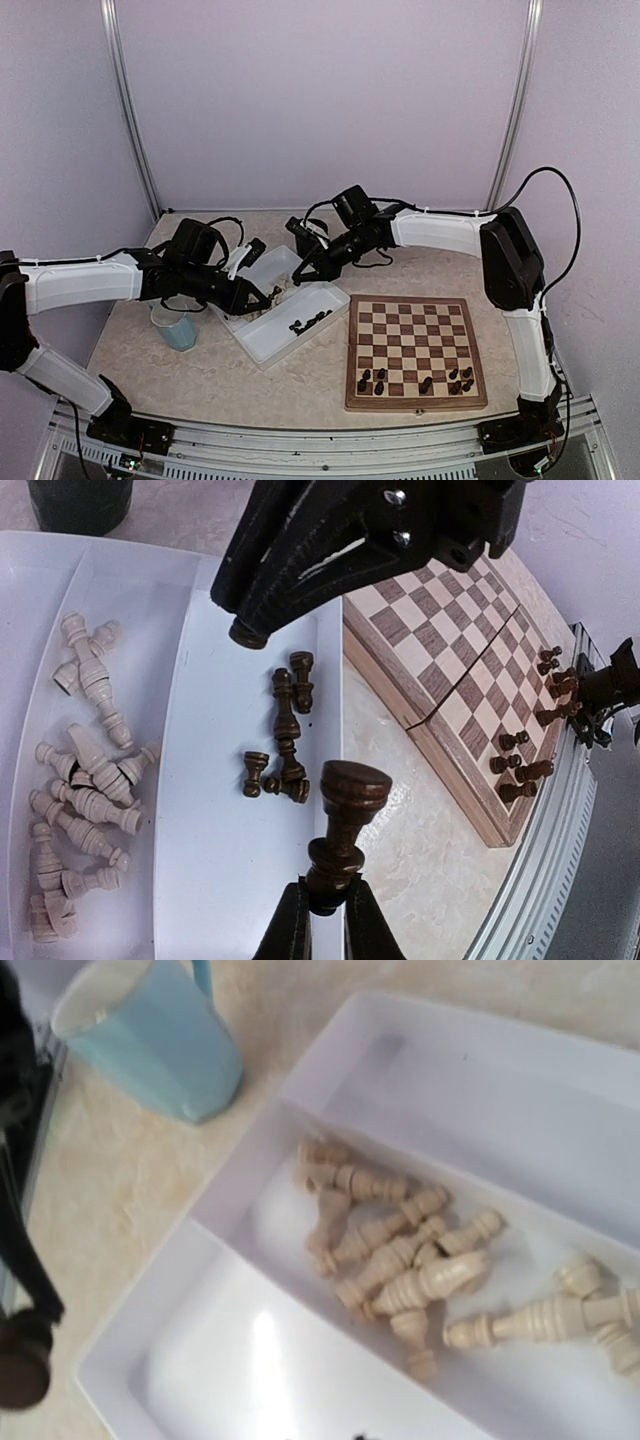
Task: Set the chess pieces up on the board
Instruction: Pass from the left arm to the right, then place the pawn at f7.
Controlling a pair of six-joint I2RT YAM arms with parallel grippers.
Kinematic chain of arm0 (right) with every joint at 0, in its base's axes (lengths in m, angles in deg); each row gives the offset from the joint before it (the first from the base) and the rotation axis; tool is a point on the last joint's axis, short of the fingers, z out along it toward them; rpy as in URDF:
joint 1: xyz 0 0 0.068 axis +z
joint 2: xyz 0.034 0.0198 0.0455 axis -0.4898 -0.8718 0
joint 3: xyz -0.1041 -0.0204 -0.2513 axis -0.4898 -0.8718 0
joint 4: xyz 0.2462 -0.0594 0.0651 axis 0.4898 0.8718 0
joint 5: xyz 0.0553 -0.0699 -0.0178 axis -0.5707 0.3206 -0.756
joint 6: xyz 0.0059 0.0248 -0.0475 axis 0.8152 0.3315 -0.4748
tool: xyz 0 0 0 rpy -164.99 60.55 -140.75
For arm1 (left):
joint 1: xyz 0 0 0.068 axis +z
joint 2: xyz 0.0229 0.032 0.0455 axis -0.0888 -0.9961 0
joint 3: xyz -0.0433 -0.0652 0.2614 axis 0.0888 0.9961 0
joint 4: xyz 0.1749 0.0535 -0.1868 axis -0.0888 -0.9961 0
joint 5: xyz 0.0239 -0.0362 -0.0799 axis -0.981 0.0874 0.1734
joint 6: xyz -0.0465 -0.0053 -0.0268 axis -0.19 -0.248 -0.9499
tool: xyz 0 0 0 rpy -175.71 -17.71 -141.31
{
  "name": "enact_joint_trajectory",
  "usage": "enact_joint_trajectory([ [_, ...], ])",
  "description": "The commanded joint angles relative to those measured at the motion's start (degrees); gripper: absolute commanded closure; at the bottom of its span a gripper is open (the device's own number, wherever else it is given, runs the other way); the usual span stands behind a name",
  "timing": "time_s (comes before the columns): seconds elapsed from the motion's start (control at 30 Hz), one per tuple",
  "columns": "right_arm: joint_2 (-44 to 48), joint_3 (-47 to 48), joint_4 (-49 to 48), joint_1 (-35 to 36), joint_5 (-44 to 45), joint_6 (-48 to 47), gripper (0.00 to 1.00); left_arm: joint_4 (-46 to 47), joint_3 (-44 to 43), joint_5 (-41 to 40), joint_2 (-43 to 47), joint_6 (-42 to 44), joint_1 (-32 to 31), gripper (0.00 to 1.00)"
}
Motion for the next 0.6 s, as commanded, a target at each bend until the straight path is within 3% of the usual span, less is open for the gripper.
enact_joint_trajectory([
  [0.0, 6.3, -1.3, 5.5, 1.4, 5.6, -9.3, 0.97, -0.5, 0.0, -1.7, -0.2, 0.0, 1.2, 0.94],
  [0.27, 21.0, -14.9, 14.3, 1.1, 15.6, -24.0, 0.97, -2.4, -3.1, -4.8, -2.8, 3.1, 2.6, 0.94],
  [0.57, 36.4, -34.6, 17.2, 1.1, 18.1, -29.8, 0.97, -0.4, -1.7, -4.9, -3.6, 3.2, 3.7, 0.94],
])
